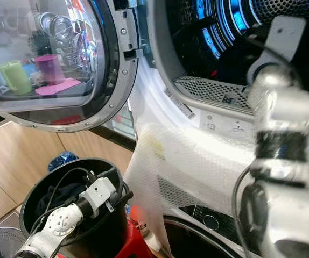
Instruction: Clothes washing
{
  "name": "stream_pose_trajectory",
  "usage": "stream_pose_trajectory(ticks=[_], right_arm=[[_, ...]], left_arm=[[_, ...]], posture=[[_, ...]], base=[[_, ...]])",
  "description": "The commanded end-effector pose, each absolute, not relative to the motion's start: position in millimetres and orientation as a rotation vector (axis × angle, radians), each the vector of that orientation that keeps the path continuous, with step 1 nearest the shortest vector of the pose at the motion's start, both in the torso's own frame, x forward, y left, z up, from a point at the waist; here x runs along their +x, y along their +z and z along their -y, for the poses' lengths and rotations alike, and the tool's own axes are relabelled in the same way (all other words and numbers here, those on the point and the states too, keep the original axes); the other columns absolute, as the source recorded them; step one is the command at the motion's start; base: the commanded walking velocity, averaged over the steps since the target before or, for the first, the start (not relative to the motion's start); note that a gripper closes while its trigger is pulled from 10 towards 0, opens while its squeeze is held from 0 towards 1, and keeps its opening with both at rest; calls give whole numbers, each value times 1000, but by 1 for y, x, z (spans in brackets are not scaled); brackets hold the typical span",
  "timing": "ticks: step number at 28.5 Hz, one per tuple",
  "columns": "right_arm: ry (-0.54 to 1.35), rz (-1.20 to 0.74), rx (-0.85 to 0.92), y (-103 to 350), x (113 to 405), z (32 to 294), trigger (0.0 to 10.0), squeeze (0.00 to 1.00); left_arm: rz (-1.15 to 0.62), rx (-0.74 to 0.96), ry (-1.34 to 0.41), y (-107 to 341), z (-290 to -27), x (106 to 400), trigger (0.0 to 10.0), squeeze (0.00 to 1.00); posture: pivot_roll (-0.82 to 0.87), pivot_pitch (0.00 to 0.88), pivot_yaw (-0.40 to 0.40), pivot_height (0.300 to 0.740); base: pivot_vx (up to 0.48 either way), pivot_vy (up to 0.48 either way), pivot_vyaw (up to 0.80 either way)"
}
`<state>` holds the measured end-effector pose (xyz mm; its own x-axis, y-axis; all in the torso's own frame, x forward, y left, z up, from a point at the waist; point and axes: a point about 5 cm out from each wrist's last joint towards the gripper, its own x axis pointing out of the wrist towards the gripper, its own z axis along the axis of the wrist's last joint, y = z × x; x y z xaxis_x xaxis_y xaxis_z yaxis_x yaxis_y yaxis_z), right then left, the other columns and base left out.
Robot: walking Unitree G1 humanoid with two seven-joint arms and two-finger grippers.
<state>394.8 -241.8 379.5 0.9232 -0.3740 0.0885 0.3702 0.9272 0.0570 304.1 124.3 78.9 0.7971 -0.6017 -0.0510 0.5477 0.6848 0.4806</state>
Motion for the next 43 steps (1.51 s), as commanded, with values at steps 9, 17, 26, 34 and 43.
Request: stream_pose_trajectory(ticks=[9, 17, 26, 34, 43], right_arm=[[-543, 105, 31, 384, 391, 281, 10000, 0], [-360, 216, 55, 412, 390, 257, 10000, 0], [-160, 274, -28, 423, 336, 237, 10000, 0], [-209, 260, -151, 411, 292, 250, 10000, 0], [-224, 272, -185, 397, 268, 255, 10000, 0]], left_arm=[[106, 504, -627, 81, -129, 305, 10000, 0], [102, 493, -633, 78, -127, 302, 10000, 0], [94, 494, -622, 80, -130, 304, 10000, 0], [91, 504, -648, 81, -130, 306, 10000, 0], [95, 499, -659, 83, -128, 308, 10000, 0]], posture=[[-69, 0, 105, 740], [-83, 0, 100, 740], [-93, 18, 111, 740], [-114, 10, 135, 740], [-102, 1, 136, 740]], base=[[0, 0, 0], [0, 0, 0], [0, 0, 0], [0, 0, 0], [0, 0, 0]])
